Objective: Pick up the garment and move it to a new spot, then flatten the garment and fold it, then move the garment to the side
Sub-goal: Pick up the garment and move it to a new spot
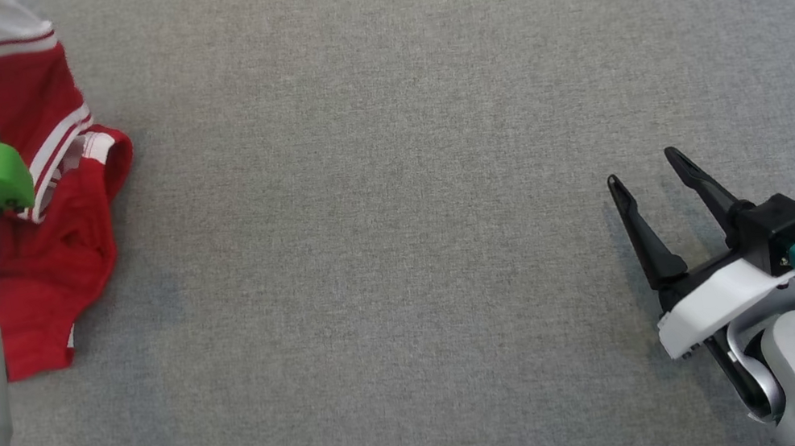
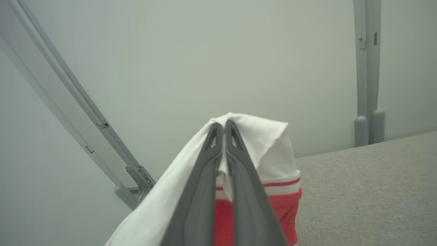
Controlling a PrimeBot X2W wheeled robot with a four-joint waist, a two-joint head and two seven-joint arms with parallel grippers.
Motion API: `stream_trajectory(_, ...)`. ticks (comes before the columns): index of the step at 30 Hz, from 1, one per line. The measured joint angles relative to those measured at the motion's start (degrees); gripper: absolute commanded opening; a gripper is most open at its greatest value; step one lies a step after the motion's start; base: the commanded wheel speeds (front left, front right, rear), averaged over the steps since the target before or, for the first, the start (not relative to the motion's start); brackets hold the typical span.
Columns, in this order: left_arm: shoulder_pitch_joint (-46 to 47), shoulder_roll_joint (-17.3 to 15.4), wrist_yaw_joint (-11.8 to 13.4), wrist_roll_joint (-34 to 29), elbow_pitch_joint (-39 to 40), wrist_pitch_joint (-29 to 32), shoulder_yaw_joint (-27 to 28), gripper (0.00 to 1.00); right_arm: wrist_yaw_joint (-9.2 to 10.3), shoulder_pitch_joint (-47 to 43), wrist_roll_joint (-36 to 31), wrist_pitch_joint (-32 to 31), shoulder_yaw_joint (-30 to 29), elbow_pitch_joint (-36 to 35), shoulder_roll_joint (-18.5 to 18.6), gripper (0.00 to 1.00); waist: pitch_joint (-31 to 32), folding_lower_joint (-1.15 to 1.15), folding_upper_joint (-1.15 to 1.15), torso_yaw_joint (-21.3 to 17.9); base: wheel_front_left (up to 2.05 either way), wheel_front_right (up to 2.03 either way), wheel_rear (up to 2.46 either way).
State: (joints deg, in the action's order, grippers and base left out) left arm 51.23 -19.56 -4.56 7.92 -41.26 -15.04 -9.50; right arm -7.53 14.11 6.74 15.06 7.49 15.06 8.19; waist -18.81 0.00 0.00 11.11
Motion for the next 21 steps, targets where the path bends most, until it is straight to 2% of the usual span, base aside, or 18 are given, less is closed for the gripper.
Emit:
stream_trajectory(6,-0.18,2.18,-1.93,-0.83,11.20,-0.10,-2.89,0.00,0.00,-1.22,0.49,0.00,-0.09,0.05,-1.33,1.00,2.86,0.00,0.00,-0.25,0.00,0.00,0.00)
stream_trajectory(11,-1.74,5.50,-2.56,-0.25,17.84,-0.10,-7.20,0.00,0.00,-1.87,0.77,0.00,-0.44,-0.10,-2.36,1.00,4.50,0.00,0.00,-2.38,0.00,0.00,0.00)
stream_trajectory(17,-5.81,11.61,-2.76,2.37,20.60,-0.10,-14.41,0.00,0.00,-3.00,1.33,0.00,-0.53,-0.03,-3.25,1.00,5.71,0.00,0.00,-6.83,0.00,0.00,0.00)
stream_trajectory(21,-7.23,14.33,-2.81,3.93,21.35,-0.10,-19.56,0.00,0.00,-3.42,1.43,0.00,-0.48,-0.03,-3.57,1.00,6.18,0.00,0.00,-10.55,0.00,0.00,0.00)
